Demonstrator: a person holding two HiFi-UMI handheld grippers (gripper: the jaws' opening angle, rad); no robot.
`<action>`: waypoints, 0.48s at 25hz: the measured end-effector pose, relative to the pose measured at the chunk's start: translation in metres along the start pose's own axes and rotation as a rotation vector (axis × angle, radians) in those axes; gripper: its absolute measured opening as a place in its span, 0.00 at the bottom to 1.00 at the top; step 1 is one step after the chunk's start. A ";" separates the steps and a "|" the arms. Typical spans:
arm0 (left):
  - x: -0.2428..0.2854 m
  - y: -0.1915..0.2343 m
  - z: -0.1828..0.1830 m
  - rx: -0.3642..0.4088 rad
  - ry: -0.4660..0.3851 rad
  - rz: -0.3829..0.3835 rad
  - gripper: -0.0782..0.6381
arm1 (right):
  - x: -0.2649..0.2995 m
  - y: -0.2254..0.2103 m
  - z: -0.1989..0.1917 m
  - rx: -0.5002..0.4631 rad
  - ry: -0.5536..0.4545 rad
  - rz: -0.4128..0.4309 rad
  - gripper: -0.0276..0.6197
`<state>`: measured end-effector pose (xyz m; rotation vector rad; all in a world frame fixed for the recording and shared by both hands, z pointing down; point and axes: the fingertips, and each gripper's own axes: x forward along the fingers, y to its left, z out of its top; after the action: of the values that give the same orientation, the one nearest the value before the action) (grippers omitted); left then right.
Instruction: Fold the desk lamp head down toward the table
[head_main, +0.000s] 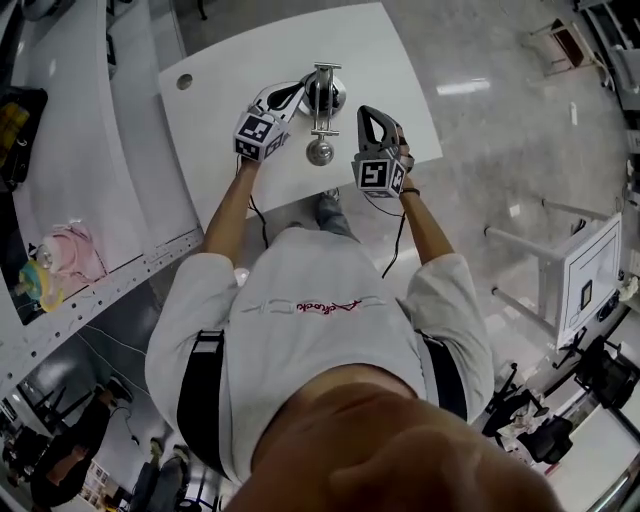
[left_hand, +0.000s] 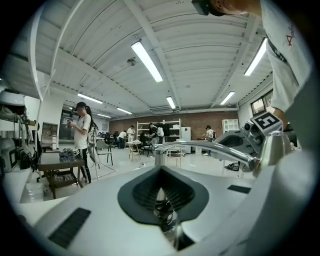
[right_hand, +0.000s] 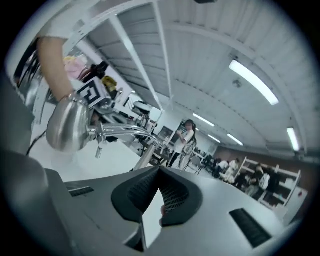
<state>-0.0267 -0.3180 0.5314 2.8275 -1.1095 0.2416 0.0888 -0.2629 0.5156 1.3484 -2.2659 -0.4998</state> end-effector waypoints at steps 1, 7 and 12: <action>-0.002 -0.003 0.003 0.004 -0.004 -0.002 0.14 | -0.002 -0.001 -0.002 0.086 0.017 0.002 0.07; -0.028 -0.022 0.014 0.005 -0.026 0.009 0.14 | -0.030 -0.001 -0.013 0.632 0.053 -0.038 0.07; -0.055 -0.044 0.015 -0.009 -0.041 0.004 0.14 | -0.059 0.010 -0.006 0.749 0.035 -0.109 0.07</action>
<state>-0.0346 -0.2515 0.5053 2.8352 -1.1213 0.1790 0.1096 -0.2069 0.5144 1.7949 -2.4578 0.3950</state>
